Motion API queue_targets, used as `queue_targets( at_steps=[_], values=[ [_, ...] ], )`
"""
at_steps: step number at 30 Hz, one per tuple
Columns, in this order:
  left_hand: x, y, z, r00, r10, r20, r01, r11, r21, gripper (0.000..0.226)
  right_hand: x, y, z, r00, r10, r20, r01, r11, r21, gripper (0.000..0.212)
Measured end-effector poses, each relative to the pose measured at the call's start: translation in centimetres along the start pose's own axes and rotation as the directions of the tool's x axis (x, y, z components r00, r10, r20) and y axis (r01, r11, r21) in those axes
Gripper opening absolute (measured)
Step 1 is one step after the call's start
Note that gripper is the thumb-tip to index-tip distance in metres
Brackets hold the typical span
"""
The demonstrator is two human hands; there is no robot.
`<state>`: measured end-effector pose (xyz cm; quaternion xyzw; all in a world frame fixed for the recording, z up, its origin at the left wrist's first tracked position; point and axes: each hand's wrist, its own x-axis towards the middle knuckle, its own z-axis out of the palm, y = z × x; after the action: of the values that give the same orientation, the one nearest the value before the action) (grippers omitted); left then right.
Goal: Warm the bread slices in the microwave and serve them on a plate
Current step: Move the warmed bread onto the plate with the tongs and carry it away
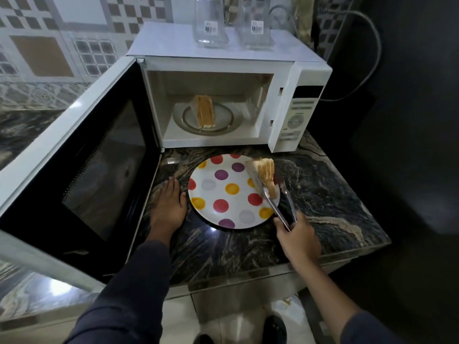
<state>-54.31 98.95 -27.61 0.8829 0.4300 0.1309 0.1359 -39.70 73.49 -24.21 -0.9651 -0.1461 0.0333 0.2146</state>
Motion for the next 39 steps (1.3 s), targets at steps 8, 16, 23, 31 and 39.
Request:
queue_targets(
  at_steps=[8, 16, 23, 31, 39],
  values=[
    [-0.1, 0.1, -0.3, 1.000, -0.010, 0.016, 0.010, 1.000, -0.004, 0.053, 0.6, -1.4, -2.2, 0.986, -0.103, -0.130, 0.106, 0.994, 0.016, 0.053],
    [-0.2, -0.1, 0.0, 1.000, -0.010, -0.027, 0.009, 0.999, -0.047, 0.086, 5.3, -10.8, -2.2, 0.968, -0.250, 0.032, 0.244, 0.960, 0.138, 0.057],
    [-0.1, -0.4, -0.8, 0.997, -0.037, 0.062, 0.039, 0.999, -0.024, 0.055, 9.2, -20.2, -0.4, 0.927, -0.252, 0.280, 0.179, 0.948, 0.262, 0.061],
    [-0.1, -0.3, -0.6, 0.994, -0.081, -0.075, 0.071, 0.989, -0.126, 0.069, 13.0, -26.3, 2.0, 0.921, -0.253, 0.296, 0.188, 0.954, 0.232, 0.053],
    [0.0, -0.3, -0.6, 0.994, -0.110, -0.020, 0.107, 0.988, -0.107, 0.055, 15.1, -27.9, 3.1, 0.905, -0.247, 0.346, 0.163, 0.953, 0.254, 0.055]
  ],
)
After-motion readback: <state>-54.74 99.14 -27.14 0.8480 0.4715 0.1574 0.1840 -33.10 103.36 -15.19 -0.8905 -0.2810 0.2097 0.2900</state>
